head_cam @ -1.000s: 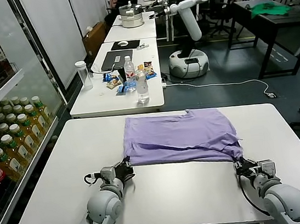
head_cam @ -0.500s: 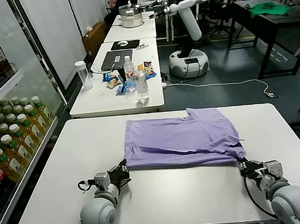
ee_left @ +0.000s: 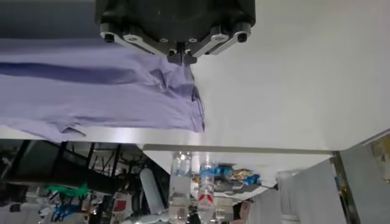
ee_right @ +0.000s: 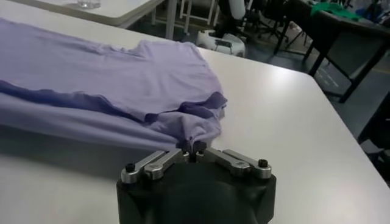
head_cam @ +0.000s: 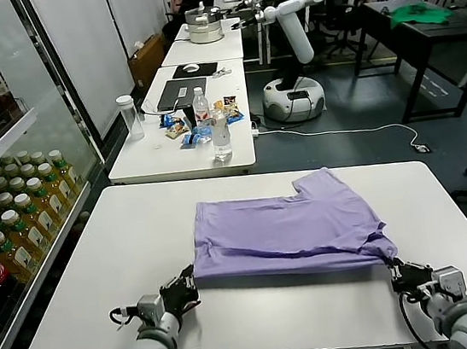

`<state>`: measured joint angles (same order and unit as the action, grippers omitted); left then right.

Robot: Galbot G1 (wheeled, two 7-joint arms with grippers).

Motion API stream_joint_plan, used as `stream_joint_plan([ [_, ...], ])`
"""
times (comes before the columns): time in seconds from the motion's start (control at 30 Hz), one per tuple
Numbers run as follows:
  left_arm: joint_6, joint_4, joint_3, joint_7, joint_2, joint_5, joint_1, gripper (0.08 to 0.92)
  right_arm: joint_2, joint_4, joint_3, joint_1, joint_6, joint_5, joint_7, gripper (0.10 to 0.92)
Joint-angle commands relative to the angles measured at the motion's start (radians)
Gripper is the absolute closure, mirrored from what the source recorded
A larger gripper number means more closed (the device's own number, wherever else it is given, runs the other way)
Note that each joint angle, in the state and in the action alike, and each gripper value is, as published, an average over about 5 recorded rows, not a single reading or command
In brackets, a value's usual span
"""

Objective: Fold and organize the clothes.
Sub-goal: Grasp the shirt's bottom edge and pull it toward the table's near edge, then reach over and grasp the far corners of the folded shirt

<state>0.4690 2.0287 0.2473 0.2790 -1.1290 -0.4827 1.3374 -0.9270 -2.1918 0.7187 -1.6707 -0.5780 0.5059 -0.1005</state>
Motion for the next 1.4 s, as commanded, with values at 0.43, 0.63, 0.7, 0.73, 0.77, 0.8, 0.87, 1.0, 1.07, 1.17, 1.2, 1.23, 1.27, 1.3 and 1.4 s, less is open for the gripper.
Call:
stream_joint_plan([
  [0.43, -0.001, 0.215, 0.027, 0.008, 0.042, 0.071, 0.288, 0.894, 0.007, -0.114, 0.072, -0.298, 0.000, -0.214, 0.074, 0.875],
  [0.63, 0.002, 0.230, 0.038, 0.005, 0.056, 0.070, 0.266, 0.894, 0.003, -0.165, 0.078, -0.256, 0.091, -0.207, 0.047, 0.717],
  [0.7, -0.005, 0.243, 0.047, 0.003, 0.059, 0.067, 0.249, 0.892, 0.009, -0.179, 0.093, -0.209, 0.127, -0.174, 0.027, 0.656],
  [0.73, -0.011, 0.249, 0.055, 0.002, 0.060, 0.062, 0.239, 0.881, 0.014, -0.181, 0.099, -0.181, 0.138, -0.153, 0.018, 0.630],
  [0.77, -0.017, 0.256, 0.065, 0.001, 0.060, 0.055, 0.229, 0.871, 0.020, -0.182, 0.105, -0.148, 0.145, -0.127, 0.006, 0.596],
  [0.8, -0.021, 0.265, 0.077, 0.001, 0.059, 0.045, 0.220, 0.852, 0.025, -0.181, 0.108, -0.111, 0.148, -0.101, -0.006, 0.570],
  [0.87, -0.026, 0.275, 0.095, 0.002, 0.056, 0.018, 0.193, 0.799, 0.042, -0.166, 0.098, -0.041, 0.137, -0.064, -0.023, 0.509],
  [1.0, -0.026, 0.216, 0.077, 0.005, 0.055, -0.014, 0.069, 0.686, 0.088, -0.045, 0.014, 0.130, 0.117, -0.017, -0.028, 0.397],
  [1.07, -0.029, 0.159, 0.050, 0.006, 0.051, -0.017, -0.003, 0.626, 0.100, 0.030, -0.036, 0.220, 0.110, -0.006, -0.027, 0.336],
  [1.17, -0.031, 0.062, 0.003, 0.011, 0.037, -0.030, -0.106, 0.539, 0.112, 0.166, -0.130, 0.388, 0.095, 0.023, -0.028, 0.257],
  [1.2, -0.030, 0.029, -0.012, 0.014, 0.030, -0.035, -0.141, 0.513, 0.116, 0.216, -0.165, 0.446, 0.089, 0.037, -0.029, 0.237],
  [1.23, -0.030, -0.007, -0.028, 0.017, 0.023, -0.038, -0.176, 0.479, 0.118, 0.262, -0.198, 0.504, 0.081, 0.053, -0.030, 0.225],
  [1.27, -0.029, -0.039, -0.043, 0.021, 0.016, -0.042, -0.208, 0.453, 0.119, 0.301, -0.232, 0.550, 0.073, 0.067, -0.031, 0.212],
  [1.3, -0.028, -0.072, -0.059, 0.025, 0.008, -0.043, -0.244, 0.427, 0.119, 0.343, -0.265, 0.601, 0.065, 0.083, -0.031, 0.207],
  [1.4, -0.024, -0.159, -0.101, 0.036, -0.015, -0.042, -0.338, 0.349, 0.111, 0.449, -0.364, 0.753, 0.040, 0.125, -0.033, 0.203],
])
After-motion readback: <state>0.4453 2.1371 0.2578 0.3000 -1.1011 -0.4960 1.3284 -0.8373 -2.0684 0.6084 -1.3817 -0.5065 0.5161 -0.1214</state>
